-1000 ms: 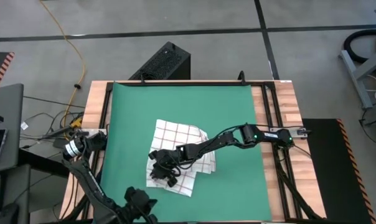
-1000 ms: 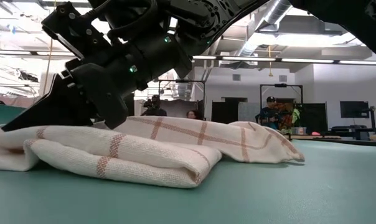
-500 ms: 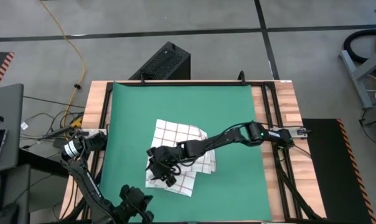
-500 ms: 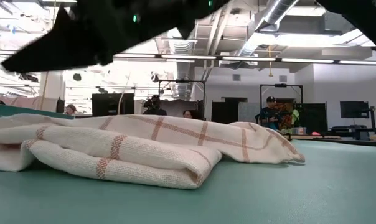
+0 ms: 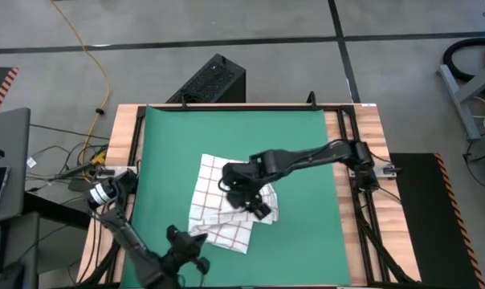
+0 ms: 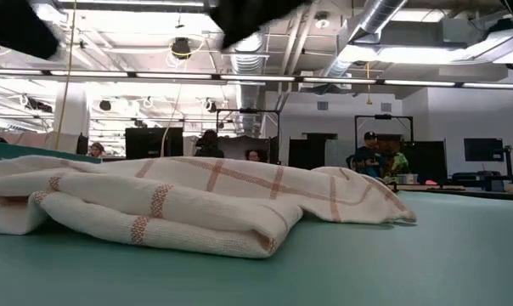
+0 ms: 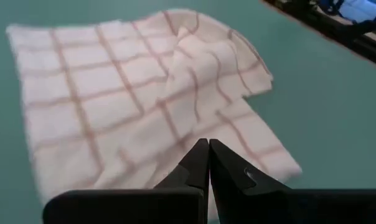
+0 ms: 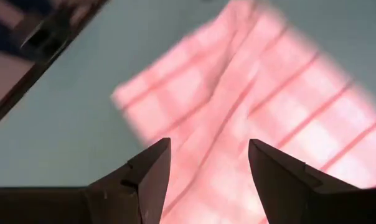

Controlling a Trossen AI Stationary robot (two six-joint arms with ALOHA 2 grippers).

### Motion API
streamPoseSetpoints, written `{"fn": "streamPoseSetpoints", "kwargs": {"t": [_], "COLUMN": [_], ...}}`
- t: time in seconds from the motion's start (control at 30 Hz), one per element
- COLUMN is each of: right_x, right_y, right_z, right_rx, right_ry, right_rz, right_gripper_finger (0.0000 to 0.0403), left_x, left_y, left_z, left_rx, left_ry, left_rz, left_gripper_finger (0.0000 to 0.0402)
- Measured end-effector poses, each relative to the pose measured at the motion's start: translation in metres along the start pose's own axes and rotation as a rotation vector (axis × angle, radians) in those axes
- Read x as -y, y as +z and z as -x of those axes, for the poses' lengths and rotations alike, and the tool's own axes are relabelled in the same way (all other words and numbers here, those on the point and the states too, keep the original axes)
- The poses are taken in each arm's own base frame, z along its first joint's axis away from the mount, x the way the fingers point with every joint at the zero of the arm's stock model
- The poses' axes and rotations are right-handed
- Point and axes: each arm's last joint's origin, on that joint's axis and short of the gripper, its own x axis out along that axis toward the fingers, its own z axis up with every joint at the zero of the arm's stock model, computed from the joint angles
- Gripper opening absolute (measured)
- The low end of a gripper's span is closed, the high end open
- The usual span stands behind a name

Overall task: Roll towel
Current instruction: Roll the white towel

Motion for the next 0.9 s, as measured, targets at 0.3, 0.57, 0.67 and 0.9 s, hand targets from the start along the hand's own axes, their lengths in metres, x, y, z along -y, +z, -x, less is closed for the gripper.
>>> {"fn": "streamPoseSetpoints", "kwargs": {"t": [0.3, 0.57, 0.67, 0.9], "right_x": [-0.038, -0.045, -0.044, -0.051], "right_y": [-0.071, -0.122, -0.125, -0.121], "right_z": [-0.037, -0.057, -0.053, -0.022], "right_rx": [-0.272, -0.234, -0.217, -0.155], "right_ry": [0.154, 0.039, -0.021, -0.257], "right_rz": [-0.27, -0.777, -0.966, -1.109], "right_gripper_finger": [0.0234, 0.0234, 0.0234, 0.0234], "left_x": [0.014, 0.016, 0.013, 0.003], "left_y": [0.003, -0.003, -0.006, -0.013], "left_z": [-0.054, -0.056, -0.057, -0.062], "left_rx": [-0.02, -0.028, -0.034, -0.031], "left_ry": [-0.052, -0.099, -0.097, -0.085], "left_rz": [-0.163, -0.215, -0.228, -0.229], "left_gripper_finger": [0.0, 0.0, 0.0, 0.0]}}
